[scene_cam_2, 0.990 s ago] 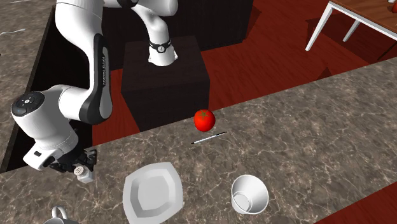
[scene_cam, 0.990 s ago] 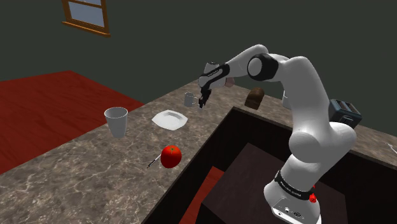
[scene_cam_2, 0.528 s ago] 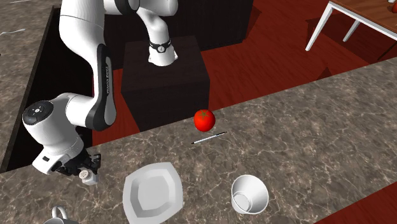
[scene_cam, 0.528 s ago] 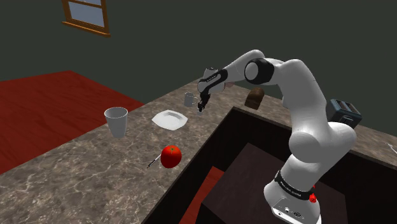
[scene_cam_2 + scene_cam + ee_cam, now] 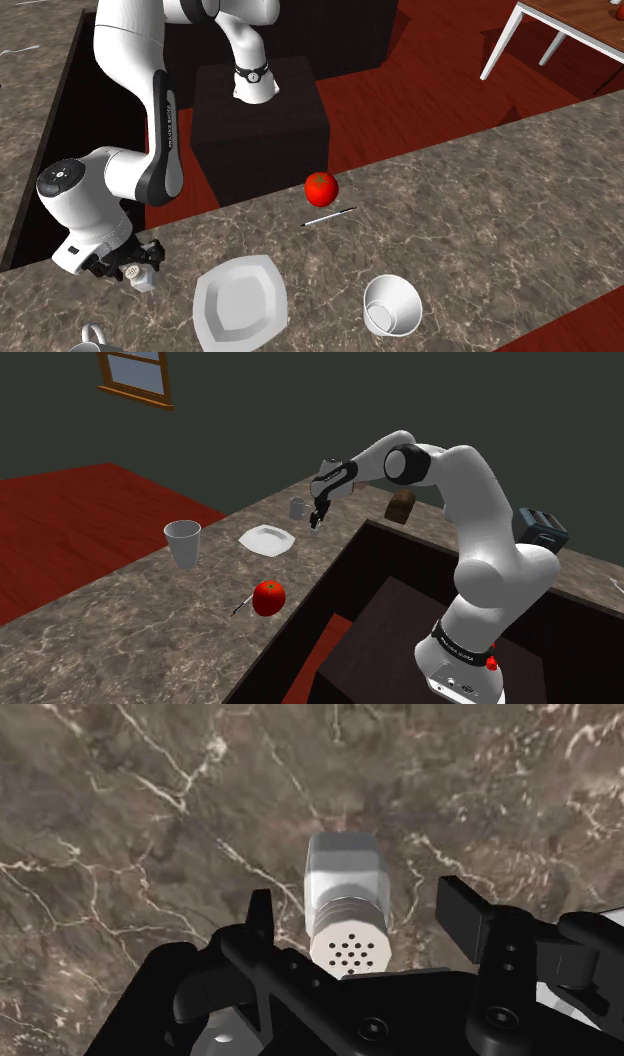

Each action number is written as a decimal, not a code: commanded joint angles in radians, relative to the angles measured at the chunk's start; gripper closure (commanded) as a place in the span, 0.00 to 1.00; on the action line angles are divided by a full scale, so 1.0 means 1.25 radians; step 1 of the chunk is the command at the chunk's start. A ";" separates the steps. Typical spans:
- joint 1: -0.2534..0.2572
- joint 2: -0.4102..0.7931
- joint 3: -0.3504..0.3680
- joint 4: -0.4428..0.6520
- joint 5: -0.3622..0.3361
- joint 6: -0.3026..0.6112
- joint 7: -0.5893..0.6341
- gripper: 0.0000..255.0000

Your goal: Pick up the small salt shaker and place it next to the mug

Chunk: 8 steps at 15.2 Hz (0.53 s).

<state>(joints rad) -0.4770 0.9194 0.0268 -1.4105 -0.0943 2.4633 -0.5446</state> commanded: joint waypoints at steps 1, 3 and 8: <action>0.000 0.000 0.000 0.000 0.000 0.000 0.000 0.00; 0.000 0.000 0.000 0.000 0.000 0.000 0.000 0.00; 0.000 -0.090 0.003 -0.052 0.002 -0.038 0.000 0.00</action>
<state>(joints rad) -0.4756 0.8343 0.0298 -1.4575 -0.0927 2.4255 -0.5433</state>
